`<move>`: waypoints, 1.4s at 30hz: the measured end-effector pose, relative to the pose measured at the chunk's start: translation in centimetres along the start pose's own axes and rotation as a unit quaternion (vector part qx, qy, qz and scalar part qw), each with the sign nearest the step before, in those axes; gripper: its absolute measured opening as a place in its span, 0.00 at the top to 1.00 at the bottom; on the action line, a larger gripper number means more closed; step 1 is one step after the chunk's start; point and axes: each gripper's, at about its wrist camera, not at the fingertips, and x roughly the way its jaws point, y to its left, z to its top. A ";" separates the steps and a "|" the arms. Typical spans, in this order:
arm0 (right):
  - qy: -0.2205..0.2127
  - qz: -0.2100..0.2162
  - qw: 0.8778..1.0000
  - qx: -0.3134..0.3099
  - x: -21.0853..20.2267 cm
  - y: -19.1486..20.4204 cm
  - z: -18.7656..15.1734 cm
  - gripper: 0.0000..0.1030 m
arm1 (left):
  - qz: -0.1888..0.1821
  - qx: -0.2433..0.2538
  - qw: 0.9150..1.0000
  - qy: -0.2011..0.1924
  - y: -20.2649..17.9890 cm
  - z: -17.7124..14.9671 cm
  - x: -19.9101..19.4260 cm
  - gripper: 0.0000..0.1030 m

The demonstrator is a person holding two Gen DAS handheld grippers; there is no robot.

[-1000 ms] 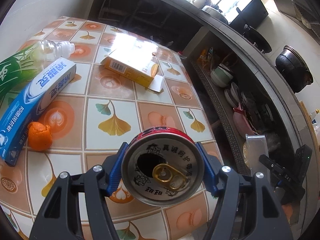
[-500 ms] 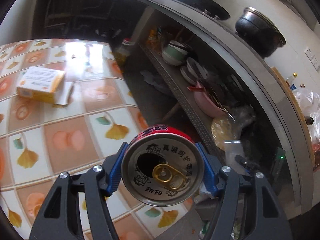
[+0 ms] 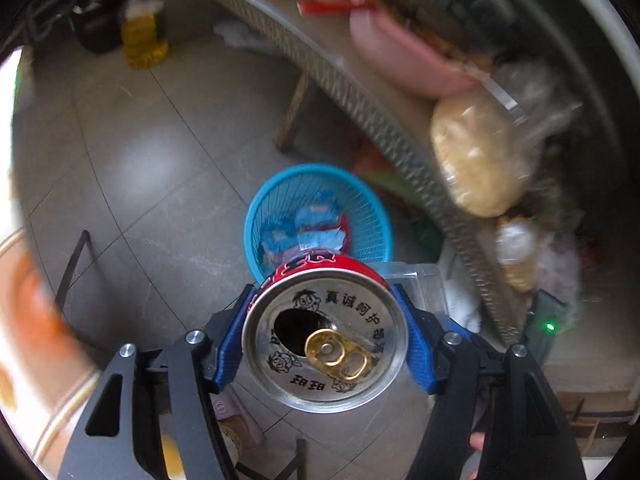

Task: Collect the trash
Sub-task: 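Carry the clear box and red can to the blue basket and release them inside, then withdraw both open tools from the basket back toward the table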

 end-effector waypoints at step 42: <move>-0.033 -0.054 0.995 -0.083 5.4 3.6 1.6 0.11 | -0.006 -0.016 0.973 -0.232 8.9 -17.3 -20.0 0.17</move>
